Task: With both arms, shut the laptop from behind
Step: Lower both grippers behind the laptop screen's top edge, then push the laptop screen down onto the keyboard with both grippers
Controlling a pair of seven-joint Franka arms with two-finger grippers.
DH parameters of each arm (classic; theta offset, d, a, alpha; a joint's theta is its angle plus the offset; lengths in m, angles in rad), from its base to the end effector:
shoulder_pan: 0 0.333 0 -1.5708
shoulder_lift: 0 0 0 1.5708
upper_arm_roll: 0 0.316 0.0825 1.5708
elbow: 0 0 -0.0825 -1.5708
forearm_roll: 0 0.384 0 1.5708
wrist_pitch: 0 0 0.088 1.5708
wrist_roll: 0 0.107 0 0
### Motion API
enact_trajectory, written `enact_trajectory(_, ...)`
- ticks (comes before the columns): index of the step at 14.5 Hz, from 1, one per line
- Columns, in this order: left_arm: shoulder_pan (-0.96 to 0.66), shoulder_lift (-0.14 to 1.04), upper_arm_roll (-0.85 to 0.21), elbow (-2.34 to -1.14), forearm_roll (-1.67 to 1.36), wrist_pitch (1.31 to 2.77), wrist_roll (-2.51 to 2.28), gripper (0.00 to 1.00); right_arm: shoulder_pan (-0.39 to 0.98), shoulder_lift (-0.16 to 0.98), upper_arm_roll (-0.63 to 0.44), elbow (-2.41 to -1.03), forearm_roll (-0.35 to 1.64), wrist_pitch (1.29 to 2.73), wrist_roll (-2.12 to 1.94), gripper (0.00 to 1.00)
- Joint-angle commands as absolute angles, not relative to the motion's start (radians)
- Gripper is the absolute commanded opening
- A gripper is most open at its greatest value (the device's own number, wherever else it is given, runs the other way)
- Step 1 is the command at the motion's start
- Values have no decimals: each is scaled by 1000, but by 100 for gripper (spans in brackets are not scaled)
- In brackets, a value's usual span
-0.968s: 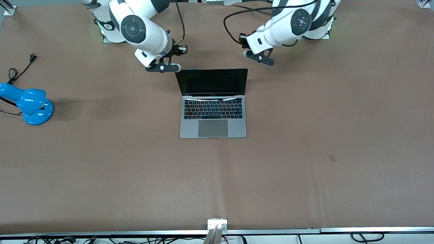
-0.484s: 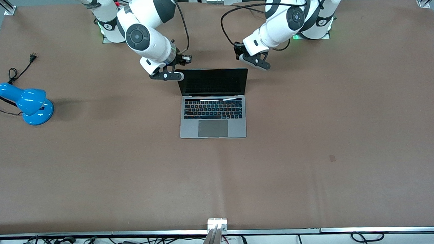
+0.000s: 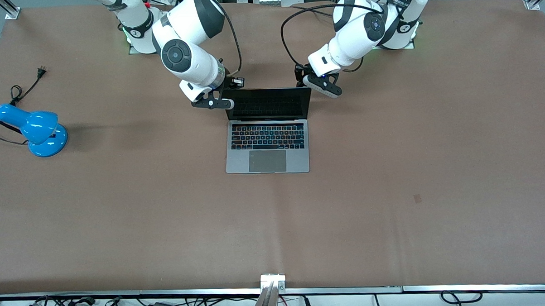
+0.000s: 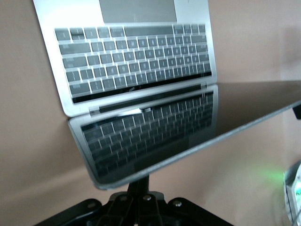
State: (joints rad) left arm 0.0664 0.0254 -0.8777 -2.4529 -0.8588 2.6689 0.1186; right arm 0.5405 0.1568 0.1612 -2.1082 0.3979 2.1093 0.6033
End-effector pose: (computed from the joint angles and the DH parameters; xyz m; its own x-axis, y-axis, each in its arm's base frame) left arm 0.3539 -0.3408 0.3044 0.9834 -0.1742 0.0504 -0.1767 -0.8584 0.4817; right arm 0.4102 0.3690 0.3350 0.9360 -0.0988 -0.3378 -0.1597 -0.9745 -0.1574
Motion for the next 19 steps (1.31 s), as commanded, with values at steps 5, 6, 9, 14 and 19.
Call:
enact_trajectory(5,81,192,-881,-2396,-874,2870,276,1,514,230,152,-2020,402,2114,560,0)
enact_trajectory(6,83,207,-877,-2387,-874,2875,293,1,511,241,152,-2005,400,2111,560,0)
enact_trajectory(9,97,236,-867,-2365,-874,2884,330,1,496,271,152,-1970,387,2111,543,0)
enact_trajectory(14,100,331,-850,-2295,-871,2936,359,1,485,333,152,-1916,342,2115,543,0)
enact_trajectory(19,97,420,-787,-2212,-870,2936,474,1,465,399,152,-1826,339,2115,541,0)
